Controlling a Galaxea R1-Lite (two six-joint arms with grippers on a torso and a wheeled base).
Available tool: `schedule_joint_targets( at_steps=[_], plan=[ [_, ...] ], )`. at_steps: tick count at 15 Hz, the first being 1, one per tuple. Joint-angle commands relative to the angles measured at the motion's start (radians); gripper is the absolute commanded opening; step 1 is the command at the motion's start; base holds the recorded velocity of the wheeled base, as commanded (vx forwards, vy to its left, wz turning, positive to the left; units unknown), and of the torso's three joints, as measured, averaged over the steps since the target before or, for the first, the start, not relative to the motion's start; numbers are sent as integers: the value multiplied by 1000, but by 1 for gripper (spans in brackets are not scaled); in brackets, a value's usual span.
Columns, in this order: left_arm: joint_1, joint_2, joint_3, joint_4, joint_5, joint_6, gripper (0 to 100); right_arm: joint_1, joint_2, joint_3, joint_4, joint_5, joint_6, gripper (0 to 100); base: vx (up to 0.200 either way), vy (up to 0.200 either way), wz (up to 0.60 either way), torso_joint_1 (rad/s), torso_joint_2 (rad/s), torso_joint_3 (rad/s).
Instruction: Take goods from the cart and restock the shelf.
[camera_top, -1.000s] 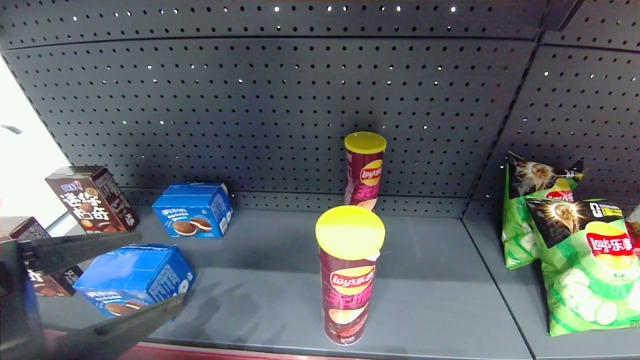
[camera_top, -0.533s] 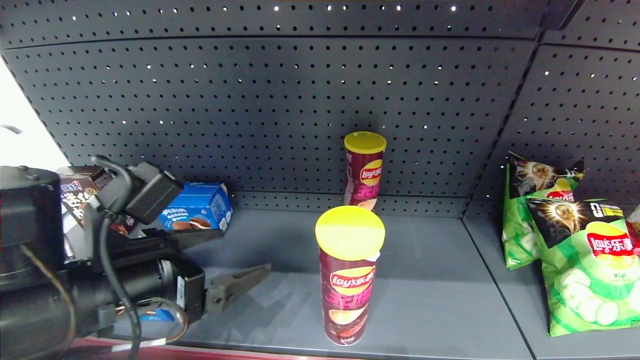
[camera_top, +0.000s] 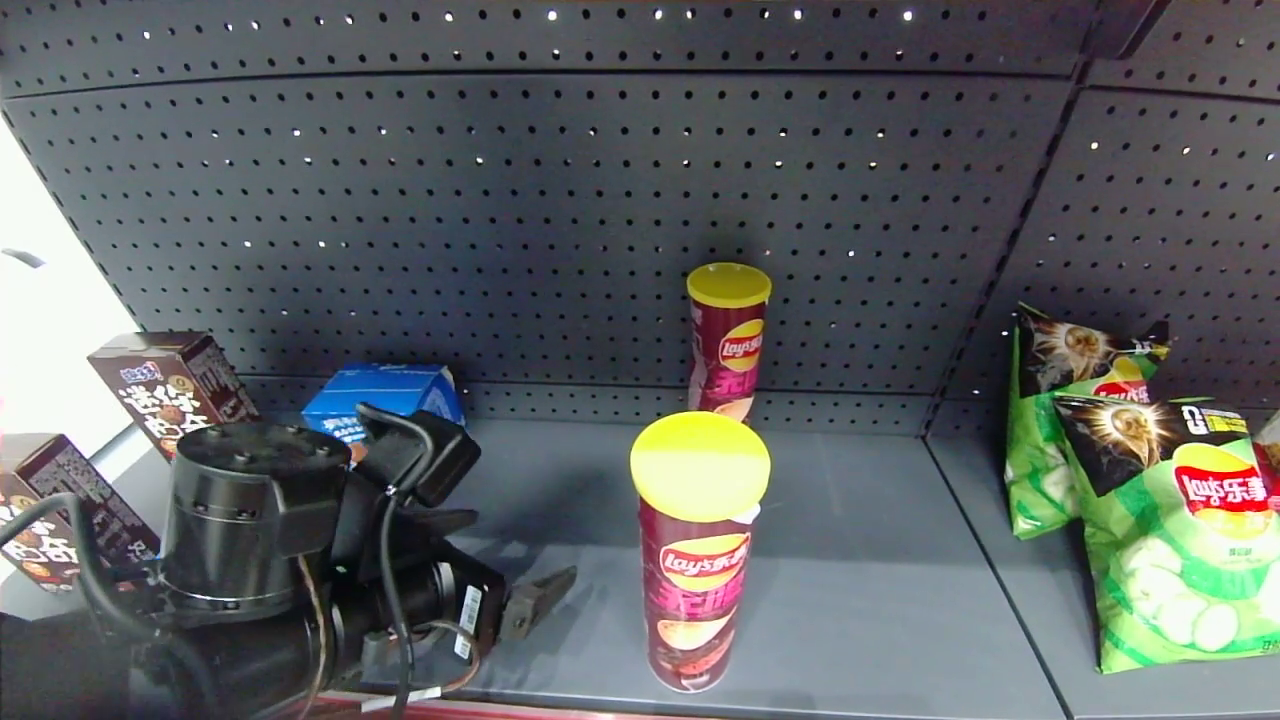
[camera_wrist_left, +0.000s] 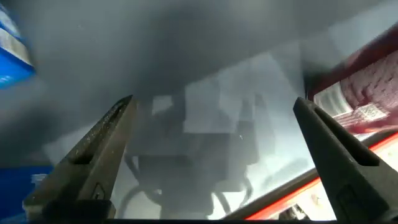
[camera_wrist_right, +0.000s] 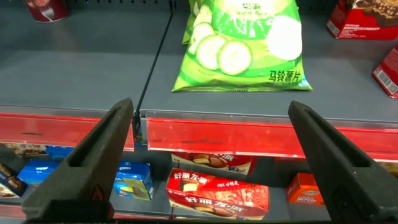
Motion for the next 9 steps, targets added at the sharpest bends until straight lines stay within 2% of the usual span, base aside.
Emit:
schedule_joint_targets(
  at_steps=[1, 2, 5, 7, 9],
  plan=[
    [-30, 21, 9, -4, 14, -7, 100, 0, 1, 0, 0, 1, 0, 100, 0, 0, 0, 0, 0, 0],
    [-62, 28, 3, -10, 38, -42, 100, 0, 1, 0, 0, 1, 0, 100, 0, 0, 0, 0, 0, 0],
    [-106, 62, -4, -54, 90, -96, 100, 0, 1, 0, 1, 0, 0, 100, 0, 0, 0, 0, 0, 0],
    [-143, 71, -5, -57, 117, -114, 100, 0, 1, 0, 0, 1, 0, 100, 0, 0, 0, 0, 0, 0],
    [-160, 79, -13, -57, 129, -116, 100, 0, 1, 0, 0, 1, 0, 100, 0, 0, 0, 0, 0, 0]
  ],
)
